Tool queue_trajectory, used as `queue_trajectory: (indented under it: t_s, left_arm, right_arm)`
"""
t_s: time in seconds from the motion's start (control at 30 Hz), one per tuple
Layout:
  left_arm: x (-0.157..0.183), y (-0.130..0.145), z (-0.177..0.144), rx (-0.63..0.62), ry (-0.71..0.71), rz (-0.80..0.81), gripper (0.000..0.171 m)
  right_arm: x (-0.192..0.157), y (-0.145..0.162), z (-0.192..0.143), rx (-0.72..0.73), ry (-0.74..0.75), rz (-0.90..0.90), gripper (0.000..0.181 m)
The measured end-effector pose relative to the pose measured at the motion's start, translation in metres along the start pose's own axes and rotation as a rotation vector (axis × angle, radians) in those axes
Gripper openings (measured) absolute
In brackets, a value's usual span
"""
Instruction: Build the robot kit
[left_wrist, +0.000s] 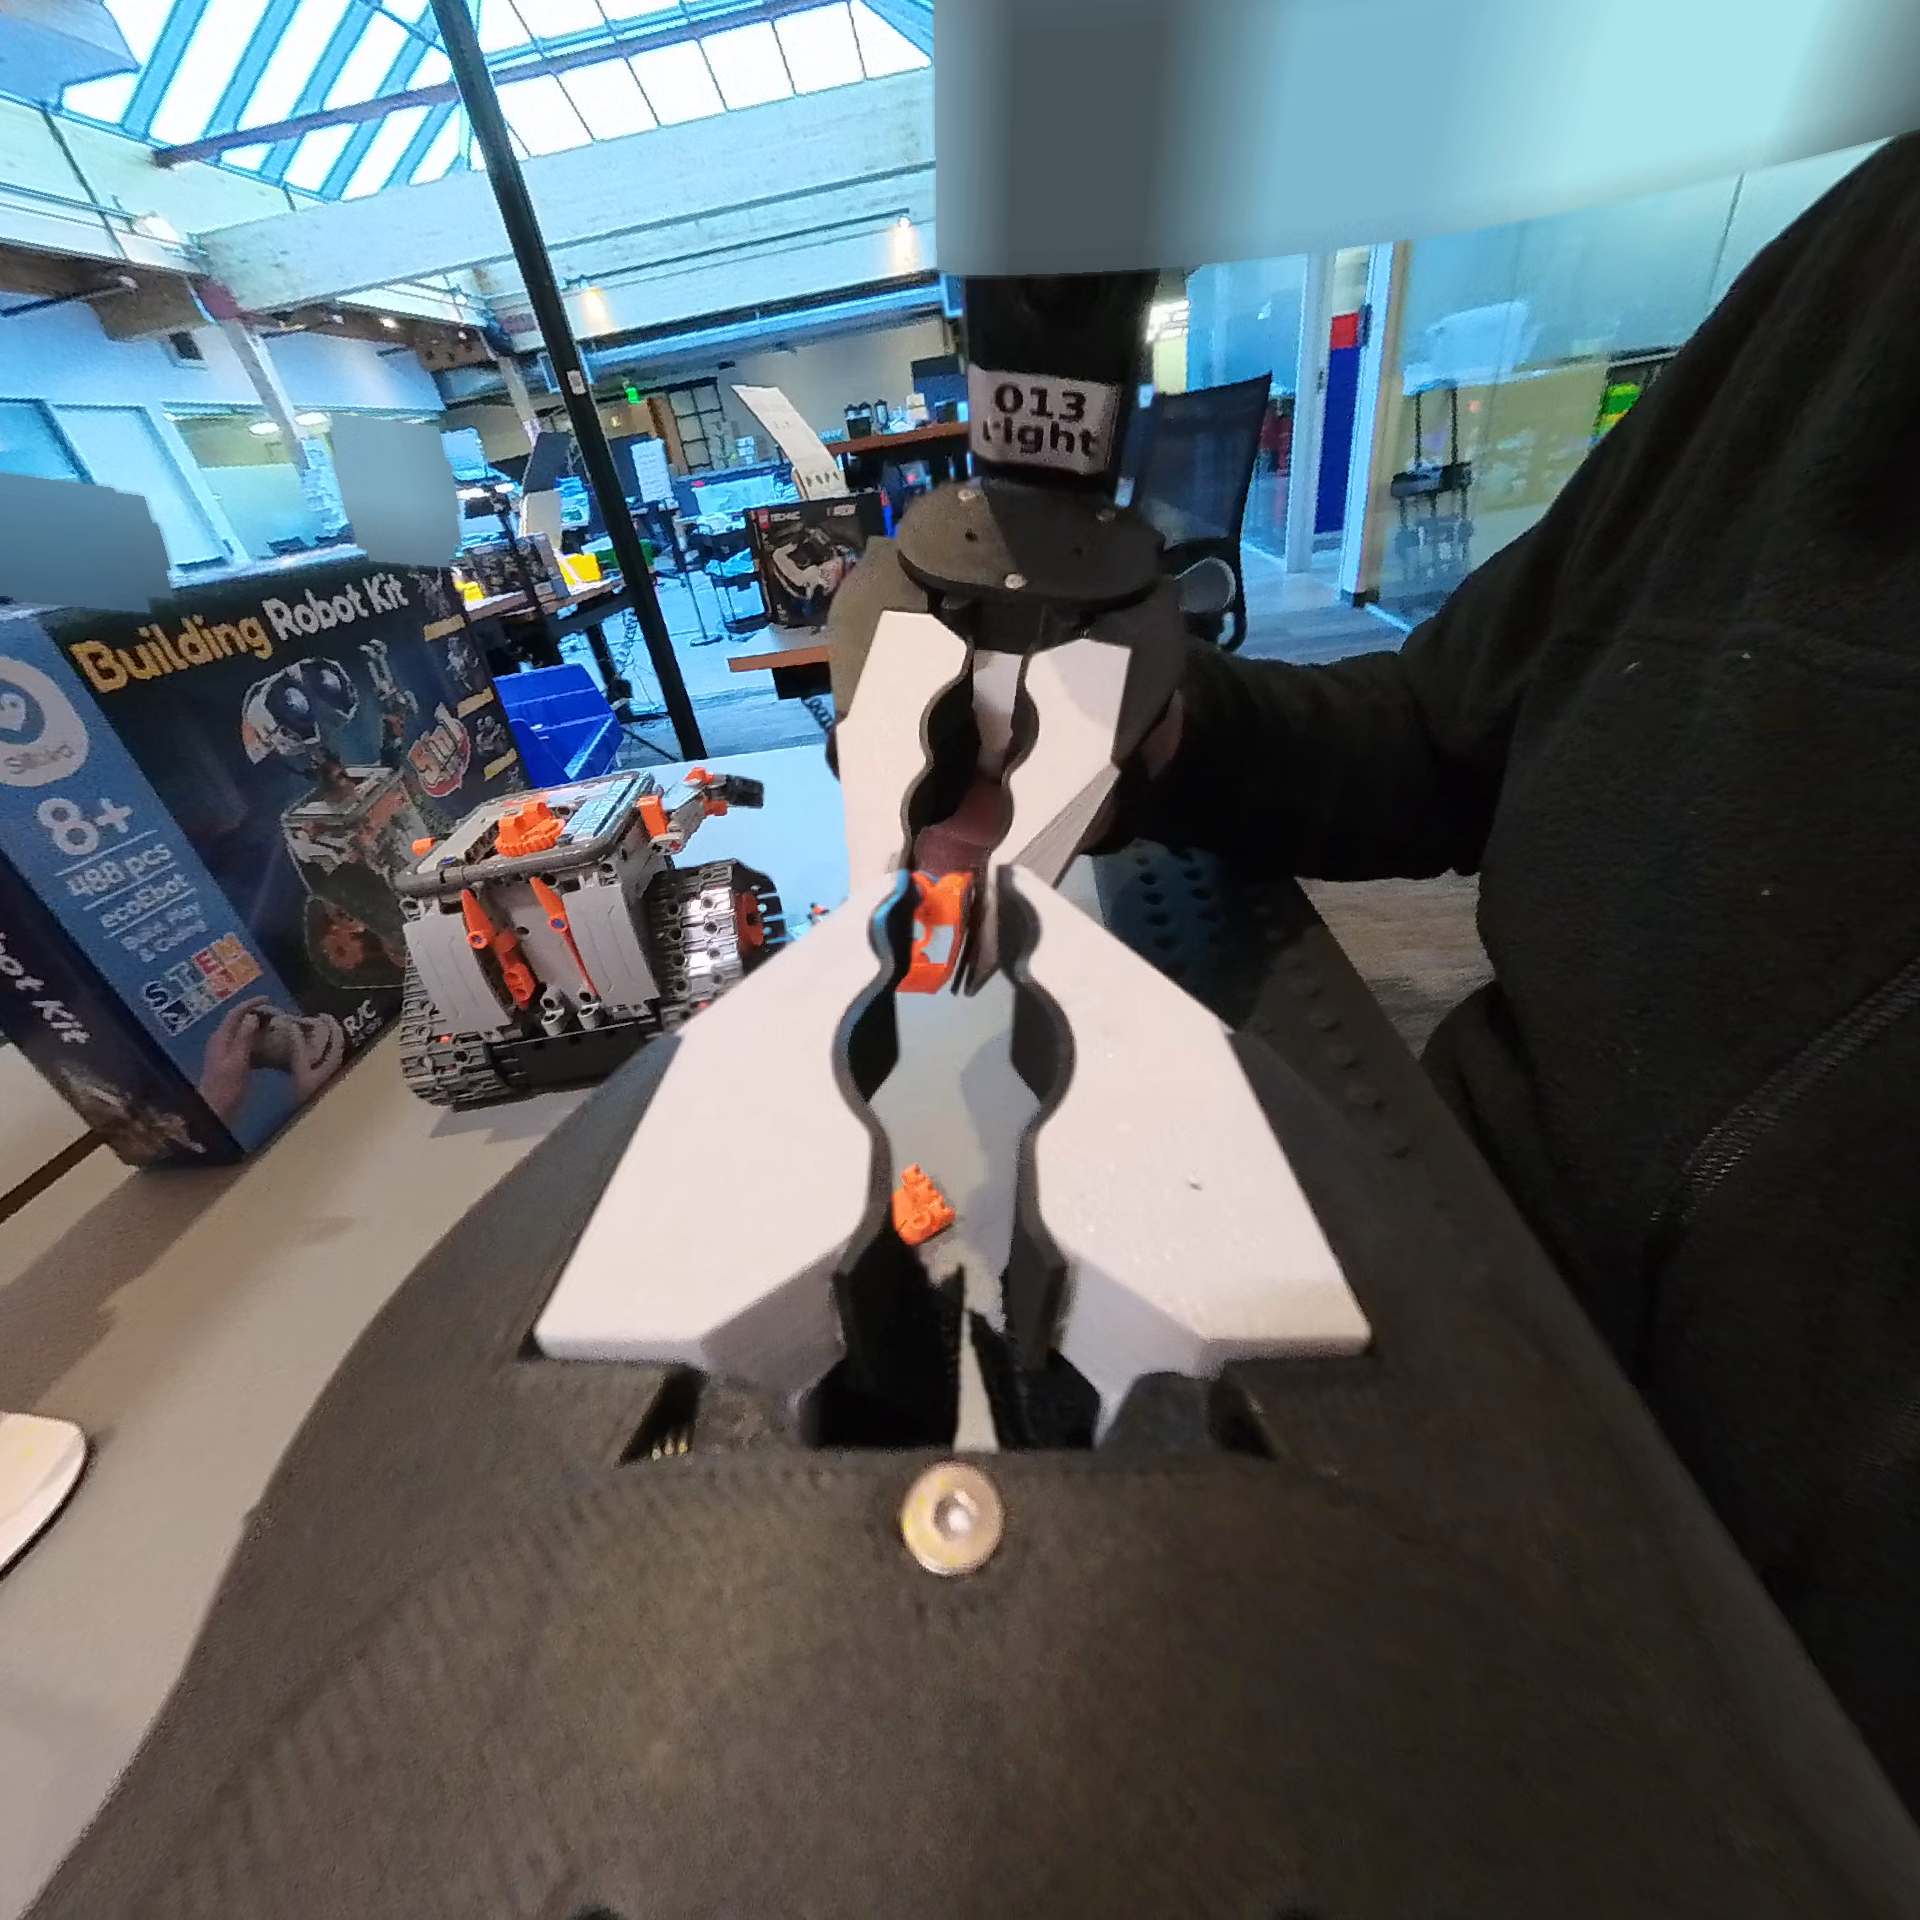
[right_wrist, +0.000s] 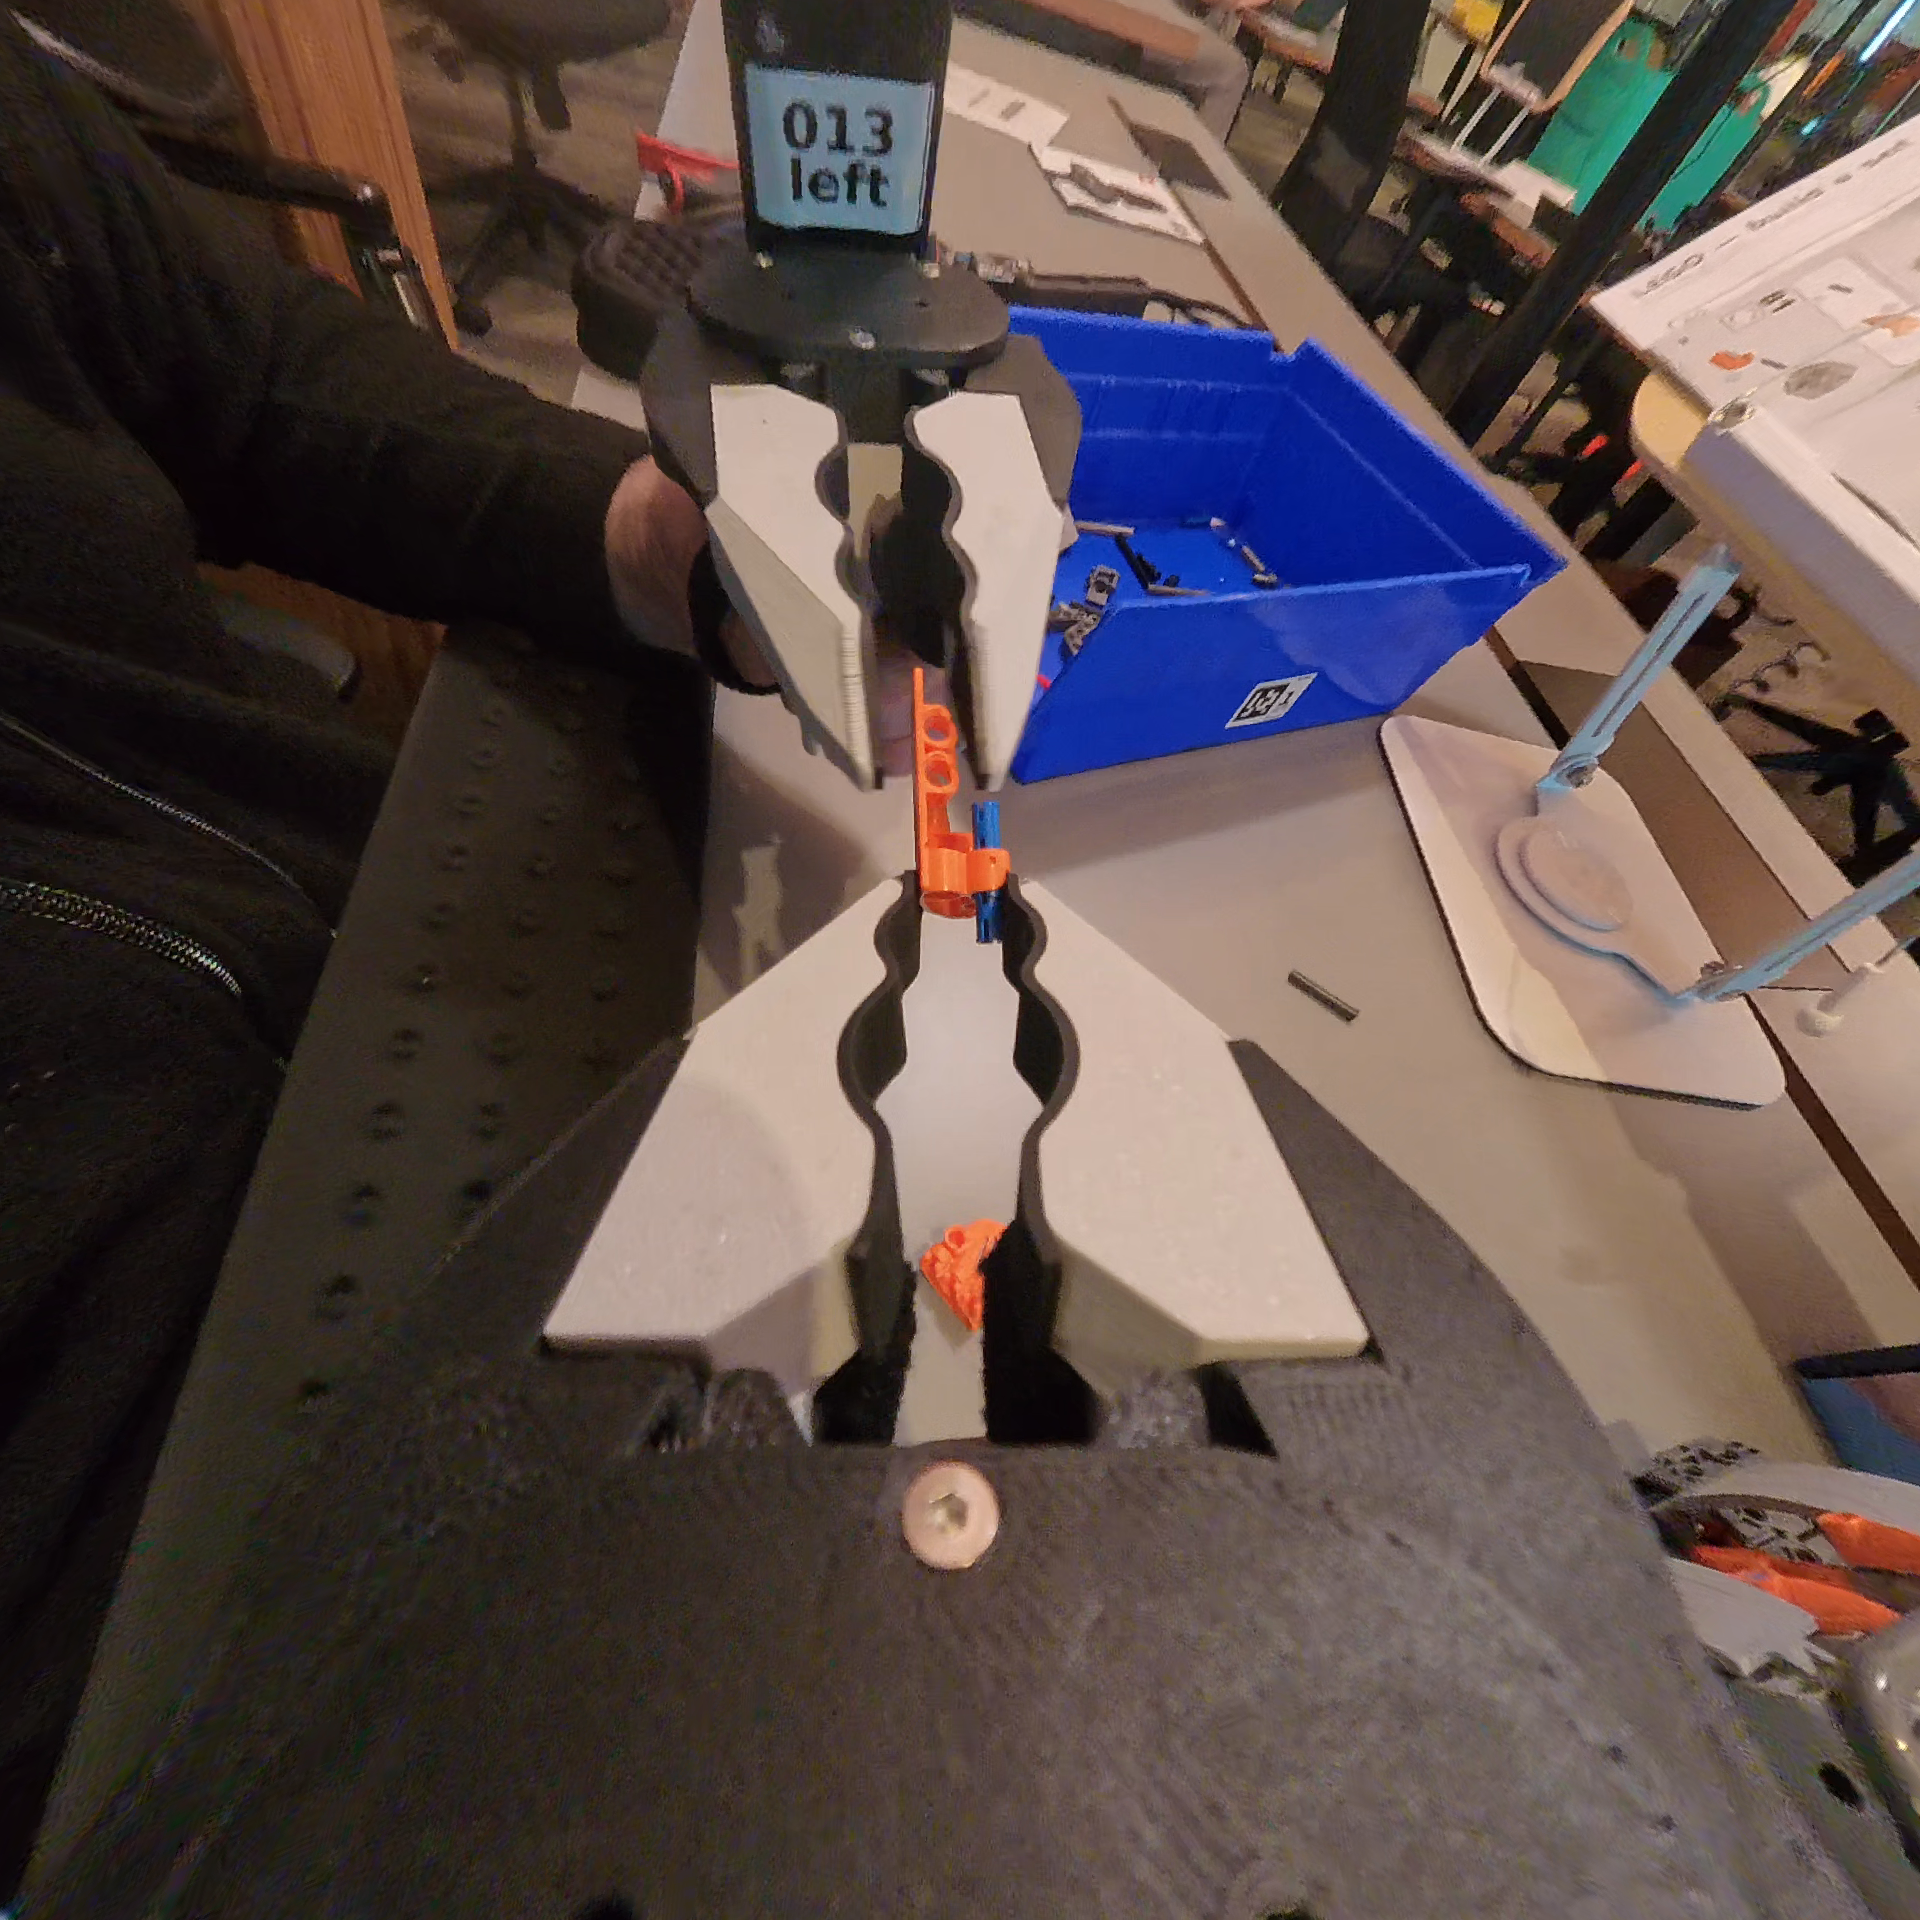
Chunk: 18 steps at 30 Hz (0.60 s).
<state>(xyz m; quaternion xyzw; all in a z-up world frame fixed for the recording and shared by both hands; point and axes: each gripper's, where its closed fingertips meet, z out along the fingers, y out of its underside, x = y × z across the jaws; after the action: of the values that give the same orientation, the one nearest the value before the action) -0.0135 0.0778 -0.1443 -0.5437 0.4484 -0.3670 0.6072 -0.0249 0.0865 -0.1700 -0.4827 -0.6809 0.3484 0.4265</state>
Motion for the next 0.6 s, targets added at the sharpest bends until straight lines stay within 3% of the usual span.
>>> queue_trajectory:
  t_s: [0.1,0.2,0.6]
  left_arm:
    - [-0.003,0.004,0.002,-0.046,-0.034,0.03,0.025]
    - [-0.005,0.013,0.006,-0.123,-0.091,0.087,0.013]
    - [-0.024,0.011,-0.003,-0.105,-0.175,0.026,0.013]
  right_arm:
    - [0.001,0.001,0.002,-0.057,-0.012,-0.044,0.012]
    - [0.001,0.004,0.005,-0.124,-0.009,-0.108,0.012]
    - [0.018,0.007,0.003,-0.122,-0.005,-0.048,0.016]
